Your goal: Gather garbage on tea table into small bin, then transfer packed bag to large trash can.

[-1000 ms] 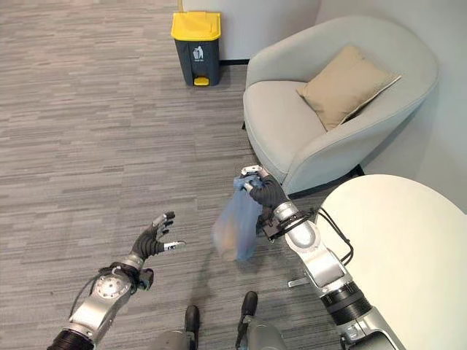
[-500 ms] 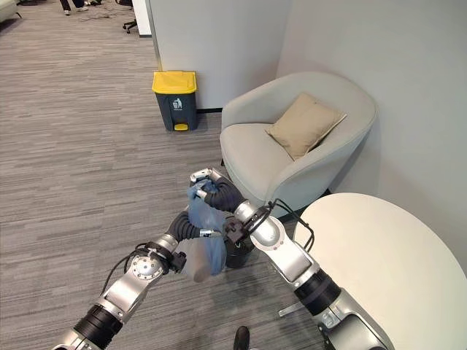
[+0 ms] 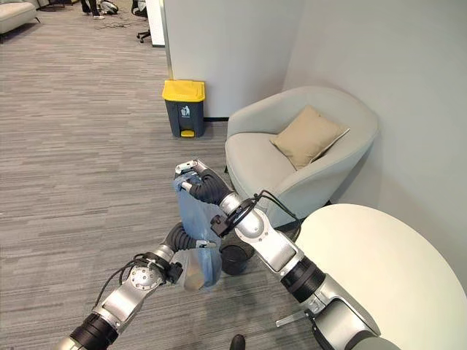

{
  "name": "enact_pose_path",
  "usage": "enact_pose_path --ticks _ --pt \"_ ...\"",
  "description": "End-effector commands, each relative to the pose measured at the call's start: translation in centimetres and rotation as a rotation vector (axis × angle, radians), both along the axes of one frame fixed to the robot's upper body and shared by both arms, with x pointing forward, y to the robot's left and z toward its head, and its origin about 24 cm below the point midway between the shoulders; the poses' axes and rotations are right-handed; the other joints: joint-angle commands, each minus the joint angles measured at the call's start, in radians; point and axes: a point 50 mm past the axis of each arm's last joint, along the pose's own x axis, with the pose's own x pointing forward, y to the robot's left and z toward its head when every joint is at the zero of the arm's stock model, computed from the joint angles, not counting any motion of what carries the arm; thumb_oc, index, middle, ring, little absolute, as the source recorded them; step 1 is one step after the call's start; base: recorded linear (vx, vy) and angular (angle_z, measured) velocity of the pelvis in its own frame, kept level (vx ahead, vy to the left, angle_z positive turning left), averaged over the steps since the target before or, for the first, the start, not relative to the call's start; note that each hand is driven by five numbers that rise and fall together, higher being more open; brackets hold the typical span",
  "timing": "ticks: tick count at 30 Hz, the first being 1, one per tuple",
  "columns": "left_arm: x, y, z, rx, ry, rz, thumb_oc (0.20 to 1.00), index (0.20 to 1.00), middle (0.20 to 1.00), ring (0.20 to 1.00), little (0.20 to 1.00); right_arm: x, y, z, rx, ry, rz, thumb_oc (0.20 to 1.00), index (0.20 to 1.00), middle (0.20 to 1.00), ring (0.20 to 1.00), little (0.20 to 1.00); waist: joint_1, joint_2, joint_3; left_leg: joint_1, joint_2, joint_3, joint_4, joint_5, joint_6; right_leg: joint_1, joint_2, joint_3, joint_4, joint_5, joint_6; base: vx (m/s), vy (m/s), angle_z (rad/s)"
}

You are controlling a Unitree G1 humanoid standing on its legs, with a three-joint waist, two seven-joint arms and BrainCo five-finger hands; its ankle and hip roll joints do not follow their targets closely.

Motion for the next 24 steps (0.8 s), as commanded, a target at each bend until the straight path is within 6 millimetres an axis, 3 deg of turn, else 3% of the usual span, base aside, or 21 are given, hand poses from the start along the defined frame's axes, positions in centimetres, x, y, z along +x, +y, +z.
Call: enact_pose_path --ticks 1,4,11,13,19,24 --pt "0.8 -0.5 0.2 0.062 -0.055 0.009 1.000 1.000 1.000 1.000 1.000 -1.8 2.4 7.0 0.237 -0.198 0.157 0.200 0.200 0.200 0.200 0.200 0.002 -0.021 -0.007 -0.023 -0.016 -0.027 -0.013 -0.063 -0.020 0.072 -0.025 0.054 0.049 -0.204 0.100 0.00 0.000 0.00" --pt "1.4 -1.5 0.4 0.052 -0.074 0.026 1.000 1.000 1.000 1.000 1.000 -3.3 4.1 7.5 0.290 -0.187 0.257 0.200 0.200 0.200 0.200 0.200 -0.001 -0.024 -0.012 -0.021 -0.018 -0.026 -0.015 -0.062 -0.018 0.072 -0.026 0.055 0.047 -0.201 0.099 0.00 0.000 0.00" --pt "3.2 -2.8 1.5 0.056 -0.119 0.050 1.000 1.000 1.000 1.000 1.000 -4.0 5.8 7.6 0.322 -0.136 0.333 0.200 0.200 0.200 0.200 0.200 -0.010 -0.022 -0.017 -0.019 -0.020 -0.023 -0.024 -0.057 -0.018 0.070 -0.028 0.056 0.045 -0.196 0.100 0.00 0.000 0.00" --pt "3.8 -3.1 2.2 0.048 -0.139 0.054 0.200 0.200 0.200 0.200 0.200 -4.1 5.9 7.5 0.331 -0.119 0.344 0.200 0.200 0.200 0.200 0.200 -0.017 -0.020 -0.019 -0.019 -0.021 -0.021 -0.027 -0.055 -0.017 0.069 -0.029 0.057 0.044 -0.195 0.101 0.00 0.000 0.00" --pt "5.2 -3.0 4.9 -0.006 -0.231 0.070 0.200 0.200 0.200 0.200 0.200 -4.0 6.1 6.7 0.319 -0.079 0.364 0.200 0.200 0.200 0.200 0.200 -0.031 -0.007 -0.022 -0.018 -0.024 -0.016 -0.035 -0.050 -0.018 0.068 -0.034 0.060 0.038 -0.187 0.106 0.00 0.016 0.00" --pt "4.9 -2.7 5.9 -0.089 -0.253 0.077 0.200 0.200 0.200 0.200 0.200 -3.4 5.6 5.4 0.248 -0.074 0.322 0.200 0.200 0.200 0.200 0.200 -0.035 -0.002 -0.020 -0.022 -0.029 -0.017 -0.044 -0.042 -0.018 0.065 -0.039 0.059 0.031 -0.178 0.110 0.00 0.000 0.00"
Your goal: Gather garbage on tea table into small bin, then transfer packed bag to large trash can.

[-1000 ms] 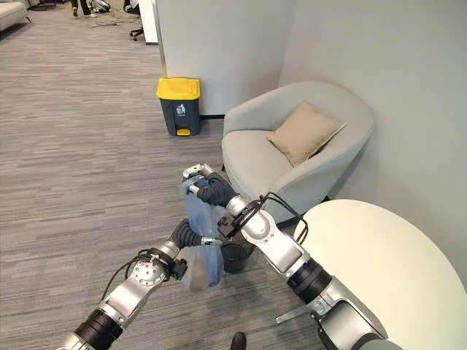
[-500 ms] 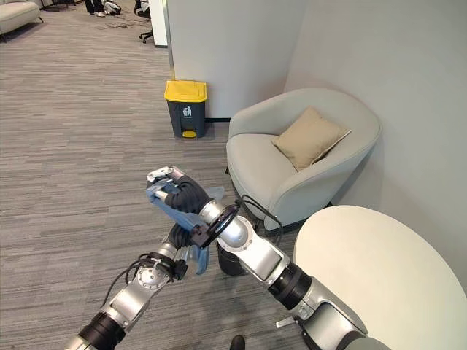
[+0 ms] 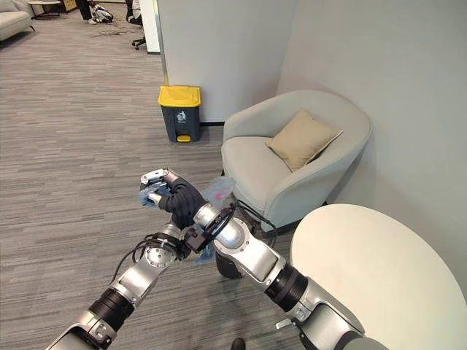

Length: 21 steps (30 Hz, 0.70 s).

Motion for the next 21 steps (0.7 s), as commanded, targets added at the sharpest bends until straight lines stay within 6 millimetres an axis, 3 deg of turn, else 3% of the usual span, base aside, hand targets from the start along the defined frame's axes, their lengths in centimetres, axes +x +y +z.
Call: enact_pose_path --ticks 1,2,3,10,16,19,21 --pt "1.2 -1.2 3.8 -0.084 -0.165 -0.051 0.200 0.200 0.200 0.200 0.200 -0.6 1.4 5.0 0.088 -0.215 0.067 0.354 0.354 0.354 0.354 0.354 -0.007 -0.005 0.000 -0.027 -0.028 -0.018 -0.045 -0.043 -0.017 0.064 -0.037 0.059 0.029 -0.179 0.112 0.00 0.000 0.00" --pt "0.9 -0.9 4.2 -0.110 -0.178 -0.055 0.200 0.200 0.200 0.200 0.200 -0.3 0.8 4.5 0.026 -0.255 0.033 0.940 0.940 0.940 0.940 0.940 -0.006 -0.004 0.000 -0.030 -0.029 -0.020 -0.045 -0.043 -0.017 0.064 -0.038 0.057 0.029 -0.179 0.113 0.00 0.000 0.00" --pt "0.6 -0.6 4.3 -0.124 -0.182 -0.055 0.200 0.200 0.200 0.200 0.200 -0.1 0.4 4.4 -0.010 -0.285 0.010 1.000 1.000 1.000 1.000 1.000 -0.005 -0.004 0.001 -0.031 -0.030 -0.021 -0.045 -0.043 -0.017 0.065 -0.039 0.055 0.028 -0.179 0.114 0.00 0.000 0.00" --pt "-1.4 2.5 2.8 -0.162 -0.140 0.031 0.200 0.200 0.200 0.200 0.200 0.6 -2.9 3.6 -0.235 -0.518 -0.201 1.000 1.000 1.000 1.000 1.000 0.001 0.003 0.000 -0.031 -0.034 -0.026 -0.045 -0.044 -0.015 0.072 -0.044 0.050 0.027 -0.180 0.118 0.00 0.000 0.01" --pt "-3.0 6.0 0.3 -0.148 -0.040 0.148 0.200 0.200 0.200 0.200 0.200 1.0 -6.1 1.3 -0.291 -0.446 -0.313 1.000 1.000 1.000 1.000 1.000 0.000 0.009 -0.001 -0.025 -0.035 -0.027 -0.045 -0.045 -0.012 0.076 -0.046 0.049 0.027 -0.181 0.120 0.00 0.000 0.00" --pt "-4.2 8.3 -1.5 -0.144 0.034 0.234 0.200 0.200 0.200 0.200 0.200 1.1 -9.0 -1.0 -0.334 -0.336 -0.397 1.000 1.000 1.000 1.000 1.000 -0.004 0.013 -0.002 -0.025 -0.036 -0.027 -0.045 -0.044 -0.013 0.079 -0.045 0.048 0.022 -0.180 0.121 0.00 0.000 0.00" --pt "-5.3 10.2 -2.7 -0.132 0.091 0.291 0.200 0.200 0.200 0.200 0.200 0.9 -12.3 -4.0 -0.393 -0.202 -0.487 1.000 1.000 1.000 1.000 1.000 -0.010 0.016 -0.001 -0.027 -0.034 -0.025 -0.045 -0.042 -0.014 0.078 -0.045 0.047 0.018 -0.179 0.122 0.00 0.000 0.00"
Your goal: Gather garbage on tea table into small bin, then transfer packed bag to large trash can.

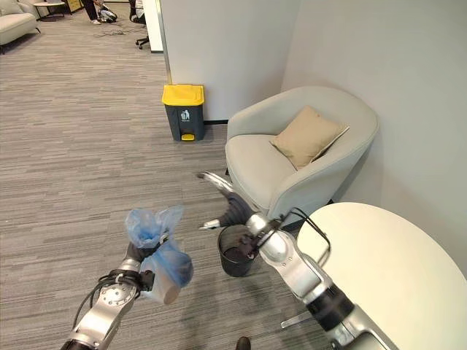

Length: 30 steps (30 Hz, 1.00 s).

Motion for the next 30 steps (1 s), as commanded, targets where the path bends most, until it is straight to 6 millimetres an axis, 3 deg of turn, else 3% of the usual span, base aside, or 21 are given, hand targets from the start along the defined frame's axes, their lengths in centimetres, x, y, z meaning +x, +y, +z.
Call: enact_pose_path --ticks 1,5,10,13,17,20,24,25,26,30 --pt "1.2 1.5 1.8 0.011 -0.093 -0.009 0.200 0.200 0.200 0.200 0.200 0.3 -1.7 0.4 0.024 -0.018 -0.049 1.000 1.000 1.000 1.000 1.000 -0.012 -0.014 -0.011 -0.047 -0.033 -0.023 -0.008 -0.054 -0.019 0.075 -0.042 0.048 0.019 -0.177 0.118 0.00 0.000 0.00" --pt "-1.1 4.1 0.1 0.025 0.005 0.032 0.200 0.200 0.200 0.200 0.200 -1.7 -6.3 -5.3 0.059 0.254 -0.224 1.000 1.000 1.000 1.000 1.000 -0.019 -0.010 -0.003 -0.049 -0.033 -0.024 -0.008 -0.052 -0.020 0.072 -0.043 0.040 0.026 -0.179 0.120 0.00 0.000 0.00" --pt "-4.0 6.5 -2.2 0.006 0.138 0.099 0.200 0.200 0.200 0.200 0.200 -4.3 -10.5 -10.5 0.083 0.488 -0.440 1.000 1.000 1.000 1.000 1.000 -0.024 -0.001 0.009 -0.050 -0.033 -0.028 -0.008 -0.049 -0.021 0.070 -0.044 0.034 0.035 -0.187 0.119 0.00 -0.007 0.00" --pt "-7.4 8.4 -4.5 -0.026 0.265 0.205 0.200 0.200 0.200 0.200 0.200 -7.3 -13.9 -14.2 0.075 0.646 -0.634 1.000 1.000 1.000 1.000 1.000 -0.021 0.008 0.031 -0.051 -0.033 -0.040 -0.002 -0.046 -0.023 0.065 -0.040 0.028 0.058 -0.205 0.110 -0.01 -0.057 0.02" --pt "-8.6 8.7 -5.4 -0.056 0.311 0.254 0.200 0.200 0.200 0.200 0.200 -7.9 -14.4 -14.9 0.093 0.679 -0.669 1.000 1.000 1.000 1.000 1.000 -0.013 0.006 0.057 -0.074 -0.030 -0.059 0.046 -0.057 -0.022 0.058 -0.038 0.031 0.065 -0.211 0.101 -0.04 -0.061 0.07" --pt "-7.7 8.7 -5.3 -0.064 0.293 0.272 0.200 0.200 0.200 0.200 0.200 -7.3 -14.6 -14.4 0.105 0.644 -0.688 1.000 1.000 1.000 1.000 1.000 0.005 -0.009 0.115 -0.192 -0.029 -0.069 0.171 -0.065 -0.039 0.027 -0.050 0.000 0.070 -0.210 0.093 -0.18 -0.074 0.34" --pt "-6.2 8.1 -4.6 -0.061 0.244 0.239 0.200 0.200 0.200 0.200 0.200 -7.4 -14.9 -14.7 0.103 0.645 -0.723 1.000 1.000 1.000 1.000 1.000 0.001 -0.012 0.126 -0.250 0.013 0.042 0.243 -0.096 -0.047 0.013 -0.074 -0.080 0.077 -0.228 0.095 -0.07 0.000 0.59" --pt "-5.7 7.9 -4.4 -0.056 0.230 0.227 0.200 0.200 0.200 0.200 0.200 -7.4 -14.9 -14.8 0.110 0.645 -0.733 1.000 1.000 1.000 1.000 1.000 -0.004 -0.015 0.133 -0.261 0.031 0.100 0.264 -0.091 -0.038 0.002 -0.088 -0.116 0.084 -0.215 0.091 0.05 0.028 0.84" --pt "-5.5 7.7 -4.3 -0.054 0.227 0.215 0.200 0.200 0.200 0.200 0.200 -7.4 -14.8 -14.9 0.113 0.653 -0.737 1.000 1.000 1.000 1.000 1.000 -0.008 -0.012 0.131 -0.251 0.047 0.117 0.281 -0.124 -0.041 0.012 -0.088 -0.123 0.089 -0.232 0.098 0.02 0.060 0.69" --pt "-5.1 7.6 -4.7 -0.034 0.251 0.197 0.200 0.200 0.200 0.200 0.200 -7.3 -14.4 -15.3 0.119 0.661 -0.743 1.000 1.000 1.000 1.000 1.000 -0.014 -0.016 0.123 -0.236 0.049 0.132 0.267 -0.137 -0.030 0.028 -0.103 -0.158 0.105 -0.238 0.107 0.11 0.085 0.46"
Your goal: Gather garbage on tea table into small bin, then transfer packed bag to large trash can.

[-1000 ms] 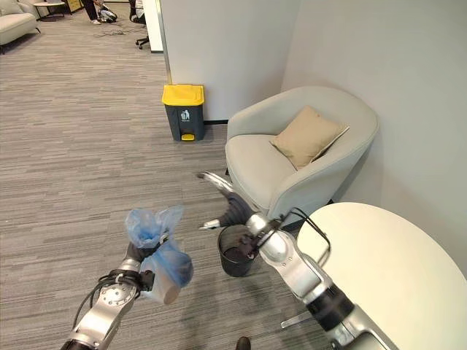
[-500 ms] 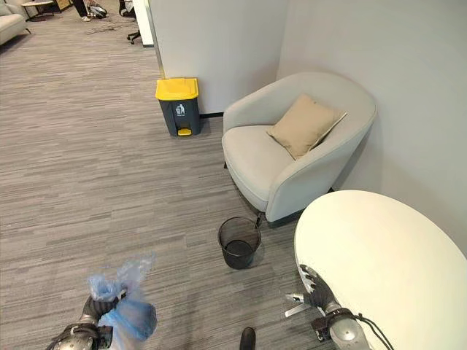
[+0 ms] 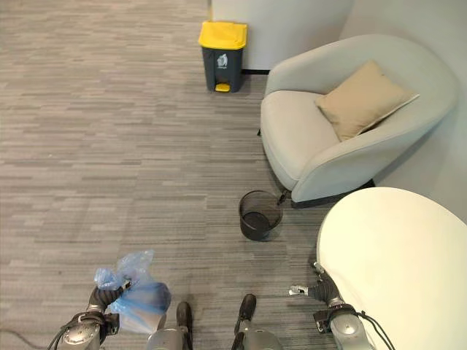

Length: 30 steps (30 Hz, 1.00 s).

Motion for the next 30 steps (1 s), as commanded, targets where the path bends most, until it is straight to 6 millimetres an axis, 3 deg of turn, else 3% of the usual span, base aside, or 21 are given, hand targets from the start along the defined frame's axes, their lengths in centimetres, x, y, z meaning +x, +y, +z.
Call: enact_pose_path --ticks 1,4,6,7,10,11,12,16,18,21,23,25,27,28,30 --pt "0.4 1.8 1.5 0.072 -0.065 -0.007 0.200 0.200 0.200 0.200 0.200 0.6 0.8 0.2 0.040 -0.055 -0.021 1.000 1.000 1.000 1.000 1.000 -0.010 -0.030 -0.063 -0.006 -0.050 -0.035 0.049 -0.084 -0.019 0.085 -0.044 0.043 0.076 -0.219 0.115 0.09 0.141 0.45" --pt "0.7 1.8 1.8 0.086 -0.075 -0.013 0.200 0.200 0.200 0.200 0.200 1.4 1.6 0.4 0.050 -0.074 0.001 1.000 1.000 1.000 1.000 1.000 -0.002 -0.031 -0.058 -0.007 -0.069 -0.048 0.048 -0.104 -0.001 0.075 -0.068 0.052 0.112 -0.227 0.126 0.09 0.196 0.34" --pt "1.0 2.1 2.2 0.105 -0.084 -0.020 0.200 0.200 0.200 0.200 0.200 1.9 2.4 0.6 0.063 -0.091 0.019 1.000 1.000 1.000 1.000 1.000 0.007 -0.031 -0.048 0.006 -0.100 -0.065 0.032 -0.121 0.027 0.030 -0.100 0.086 0.228 -0.238 0.136 0.12 0.294 -0.08" --pt "1.7 2.3 2.8 0.121 -0.107 -0.029 0.200 0.200 0.200 0.200 0.200 2.4 3.0 0.9 0.081 -0.112 0.022 1.000 1.000 1.000 1.000 1.000 0.001 -0.034 -0.030 0.003 -0.120 -0.079 0.018 -0.098 0.044 -0.036 -0.085 0.146 0.314 -0.223 0.134 0.07 0.233 0.04" --pt "2.0 2.2 3.0 0.127 -0.118 -0.039 0.200 0.200 0.200 0.200 0.200 2.4 3.1 0.9 0.085 -0.116 0.023 1.000 1.000 1.000 1.000 1.000 -0.007 -0.034 -0.025 0.010 -0.131 -0.095 0.009 -0.100 0.048 -0.073 -0.057 0.196 0.345 -0.228 0.132 0.11 0.100 0.32" --pt "2.5 2.2 3.3 0.132 -0.132 -0.045 0.200 0.200 0.200 0.200 0.200 2.8 3.2 1.3 0.092 -0.136 0.024 1.000 1.000 1.000 1.000 1.000 -0.019 -0.027 -0.011 0.044 -0.151 -0.128 -0.003 -0.134 0.055 -0.130 -0.026 0.240 0.331 -0.220 0.127 0.22 0.080 0.32" --pt "2.7 2.0 3.3 0.130 -0.135 -0.055 0.200 0.200 0.200 0.200 0.200 2.9 3.2 1.5 0.092 -0.144 0.025 1.000 1.000 1.000 1.000 1.000 -0.024 -0.027 -0.001 0.047 -0.155 -0.128 -0.004 -0.130 0.062 -0.161 -0.022 0.231 0.319 -0.196 0.118 0.29 0.089 0.18" --pt "2.8 1.7 3.2 0.121 -0.129 -0.060 0.200 0.200 0.200 0.200 0.200 2.9 3.0 1.4 0.085 -0.138 0.024 1.000 1.000 1.000 1.000 1.000 -0.042 -0.024 0.012 0.114 -0.179 -0.173 -0.016 -0.176 0.064 -0.231 -0.018 0.222 0.233 -0.125 0.136 0.28 -0.014 0.22" --pt "2.9 1.6 3.1 0.119 -0.127 -0.060 0.200 0.200 0.200 0.200 0.200 2.8 2.9 1.4 0.081 -0.132 0.025 1.000 1.000 1.000 1.000 1.000 -0.049 -0.029 0.013 0.155 -0.192 -0.197 -0.018 -0.201 0.051 -0.272 -0.037 0.179 0.169 -0.085 0.152 0.43 -0.101 0.35" --pt "2.6 1.4 2.8 0.115 -0.115 -0.070 0.200 0.200 0.200 0.200 0.200 2.2 2.8 1.1 0.083 -0.120 0.017 1.000 1.000 1.000 1.000 1.000 -0.063 -0.029 -0.005 0.210 -0.194 -0.232 -0.031 -0.234 0.029 -0.255 -0.043 0.172 0.140 -0.075 0.151 0.45 -0.163 0.63" --pt "1.8 1.4 2.3 0.101 -0.094 -0.058 0.200 0.200 0.200 0.200 0.200 1.6 2.4 0.8 0.076 -0.106 0.007 1.000 1.000 1.000 1.000 1.000 -0.076 -0.013 -0.034 0.235 -0.148 -0.233 0.009 -0.254 -0.007 -0.231 -0.040 0.167 0.171 -0.091 0.131 0.43 -0.236 0.88" --pt "1.4 1.5 2.2 0.104 -0.082 -0.060 0.200 0.200 0.200 0.200 0.200 1.3 1.9 0.8 0.066 -0.104 -0.002 1.000 1.000 1.000 1.000 1.000 -0.085 -0.006 -0.049 0.206 -0.100 -0.216 0.126 -0.201 -0.043 -0.184 -0.024 0.152 0.163 -0.111 0.112 0.33 -0.234 0.54" --pt "1.4 1.4 2.1 0.092 -0.086 -0.056 0.200 0.200 0.200 0.200 0.200 1.5 1.5 1.0 0.056 -0.108 -0.008 1.000 1.000 1.000 1.000 1.000 -0.085 -0.009 -0.052 0.154 -0.074 -0.202 0.260 -0.132 -0.057 -0.134 0.001 0.147 0.145 -0.132 0.091 0.28 -0.195 -0.05" --pt "1.6 1.3 2.1 0.087 -0.088 -0.054 0.200 0.200 0.200 0.200 0.200 1.4 1.1 0.9 0.046 -0.102 -0.020 1.000 1.000 1.000 1.000 1.000 -0.087 -0.011 -0.051 0.130 -0.055 -0.193 0.298 -0.105 -0.056 -0.113 0.011 0.148 0.138 -0.153 0.077 0.28 -0.148 -0.55" --pt "1.8 1.0 2.1 0.076 -0.094 -0.051 0.200 0.200 0.200 0.200 0.200 1.6 0.9 1.1 0.042 -0.110 -0.026 1.000 1.000 1.000 1.000 1.000 -0.081 -0.021 -0.046 0.062 -0.061 -0.185 0.290 -0.139 -0.025 -0.081 0.018 0.174 0.129 -0.182 0.071 0.25 -0.074 -0.34"
